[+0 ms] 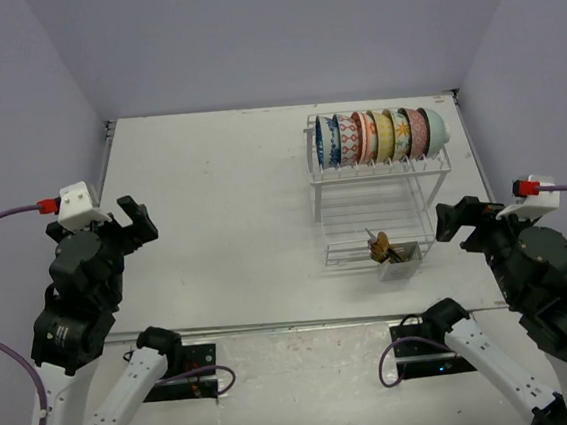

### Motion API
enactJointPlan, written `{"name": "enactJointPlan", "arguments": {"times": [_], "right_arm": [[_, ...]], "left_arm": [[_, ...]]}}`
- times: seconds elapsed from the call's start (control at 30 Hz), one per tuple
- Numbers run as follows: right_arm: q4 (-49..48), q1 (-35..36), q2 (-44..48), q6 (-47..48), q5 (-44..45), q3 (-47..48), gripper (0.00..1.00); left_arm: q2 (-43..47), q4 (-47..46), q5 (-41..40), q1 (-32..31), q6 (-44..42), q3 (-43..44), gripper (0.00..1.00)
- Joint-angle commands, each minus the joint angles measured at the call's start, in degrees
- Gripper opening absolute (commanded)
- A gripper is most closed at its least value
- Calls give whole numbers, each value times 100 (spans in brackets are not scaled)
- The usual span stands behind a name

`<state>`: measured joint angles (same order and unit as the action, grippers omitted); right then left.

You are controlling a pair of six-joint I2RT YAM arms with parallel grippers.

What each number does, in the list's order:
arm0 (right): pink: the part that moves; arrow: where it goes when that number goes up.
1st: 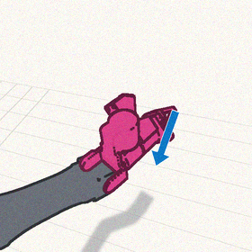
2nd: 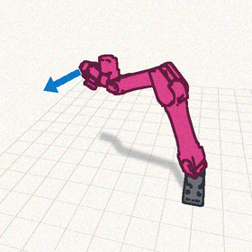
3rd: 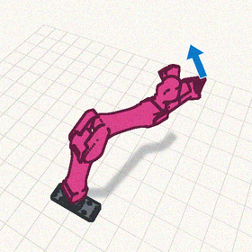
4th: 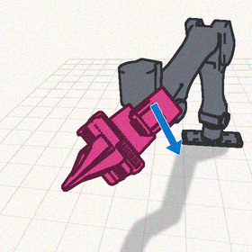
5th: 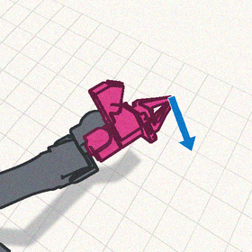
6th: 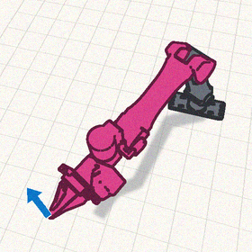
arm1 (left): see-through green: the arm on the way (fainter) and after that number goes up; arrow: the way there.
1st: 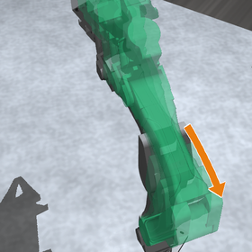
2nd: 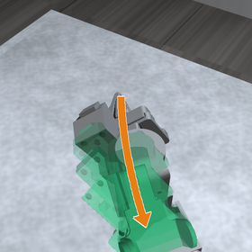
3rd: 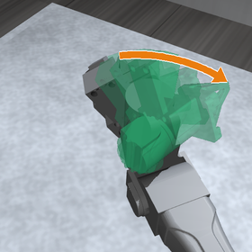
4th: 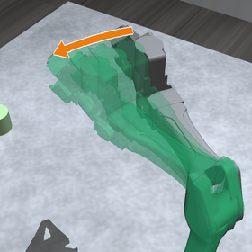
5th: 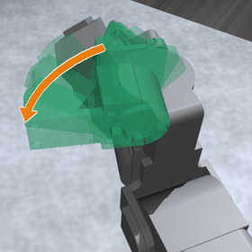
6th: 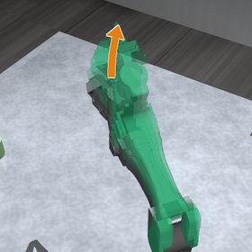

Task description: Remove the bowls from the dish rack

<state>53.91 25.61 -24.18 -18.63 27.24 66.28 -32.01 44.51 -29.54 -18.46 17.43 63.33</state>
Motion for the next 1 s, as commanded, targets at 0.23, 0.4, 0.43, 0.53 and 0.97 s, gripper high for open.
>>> {"name": "enactJointPlan", "arguments": {"times": [0.23,0.4,0.43,0.53,0.97], "right_arm": [[-232,32,45,-62,-158,-115,99],[-363,32,133,-61,-228,-282,99],[-390,32,142,-114,-368,-309,99],[-635,32,247,-211,-798,-484,99],[-1427,24,801,-756,-1432,-1240,99]], "left_arm": [[-16,-250,527,-17,15,-102,100],[-42,-539,1291,-17,277,-233,100],[-68,-644,1606,-17,522,-286,100],[-130,-1452,3248,-17,1162,-707,100],[-2237,-6215,6566,-122,4100,-1307,100]]}}
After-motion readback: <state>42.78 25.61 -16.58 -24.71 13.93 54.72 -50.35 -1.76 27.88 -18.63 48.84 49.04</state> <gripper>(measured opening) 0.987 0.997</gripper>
